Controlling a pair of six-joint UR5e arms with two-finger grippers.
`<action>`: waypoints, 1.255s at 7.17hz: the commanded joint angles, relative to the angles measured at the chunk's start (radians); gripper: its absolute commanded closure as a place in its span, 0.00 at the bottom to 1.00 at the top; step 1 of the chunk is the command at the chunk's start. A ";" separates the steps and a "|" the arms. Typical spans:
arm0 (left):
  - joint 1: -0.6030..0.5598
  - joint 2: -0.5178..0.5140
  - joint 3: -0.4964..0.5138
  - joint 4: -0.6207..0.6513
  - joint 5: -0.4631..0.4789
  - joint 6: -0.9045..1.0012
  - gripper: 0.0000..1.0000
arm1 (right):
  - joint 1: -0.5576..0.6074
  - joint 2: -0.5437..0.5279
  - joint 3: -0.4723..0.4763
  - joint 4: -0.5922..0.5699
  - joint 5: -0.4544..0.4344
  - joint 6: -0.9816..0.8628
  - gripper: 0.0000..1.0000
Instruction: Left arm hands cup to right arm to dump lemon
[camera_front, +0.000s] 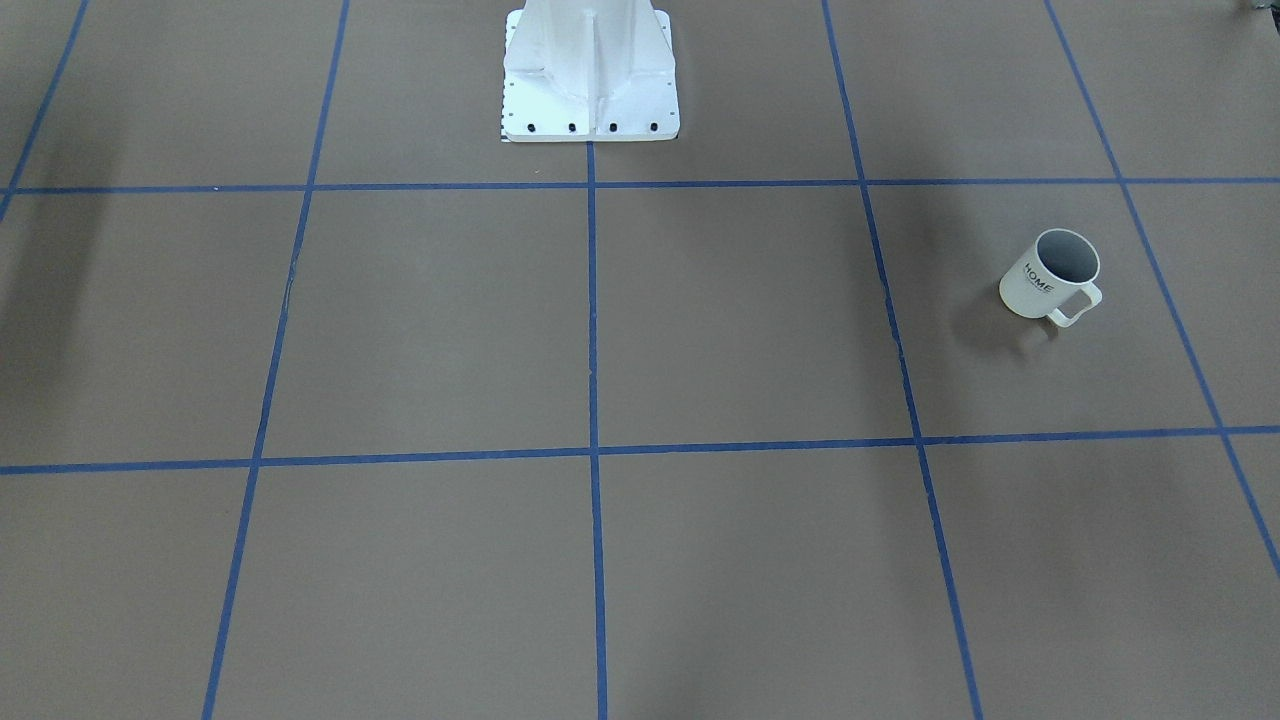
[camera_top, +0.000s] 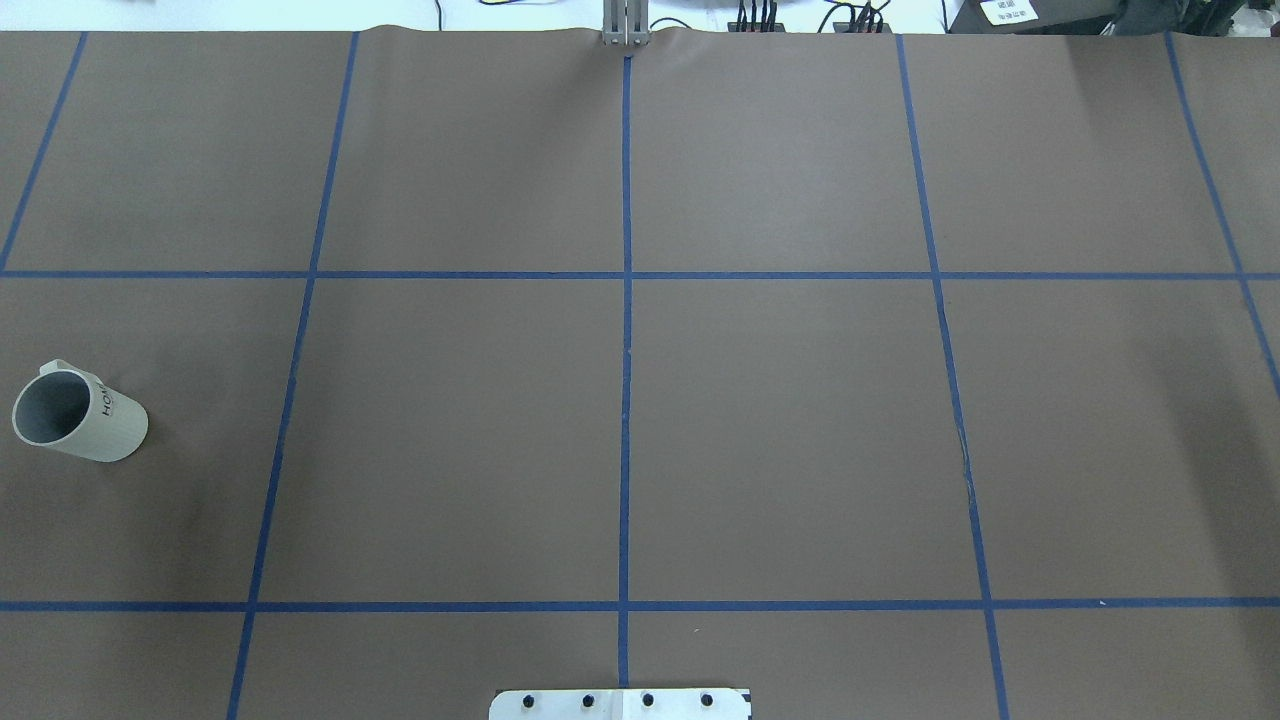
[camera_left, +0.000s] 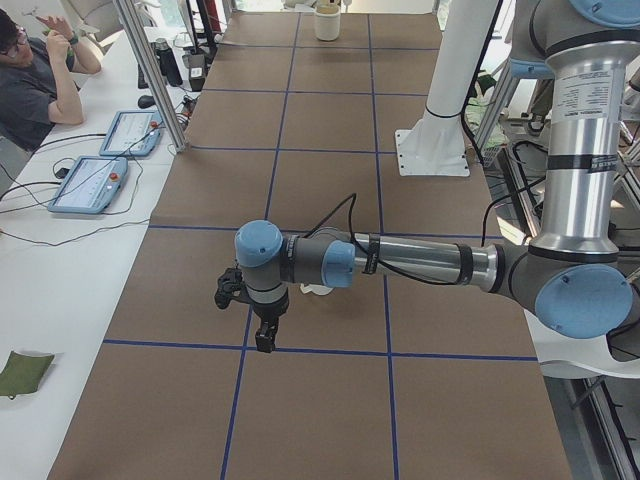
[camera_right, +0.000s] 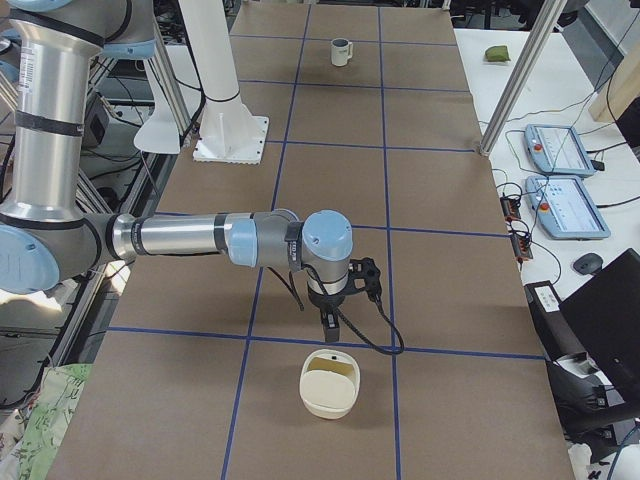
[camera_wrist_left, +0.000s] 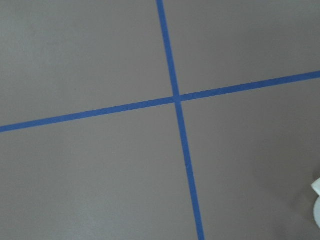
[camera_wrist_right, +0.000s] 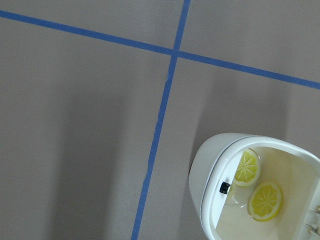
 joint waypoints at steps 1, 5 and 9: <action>-0.014 0.010 -0.031 0.011 -0.004 -0.003 0.00 | 0.000 0.023 -0.035 0.005 0.001 0.034 0.00; -0.014 0.010 -0.034 0.011 -0.004 -0.003 0.00 | 0.000 0.020 -0.090 0.132 0.047 0.165 0.00; -0.012 0.010 -0.034 0.014 -0.006 -0.005 0.00 | -0.011 0.023 -0.078 0.172 0.053 0.272 0.00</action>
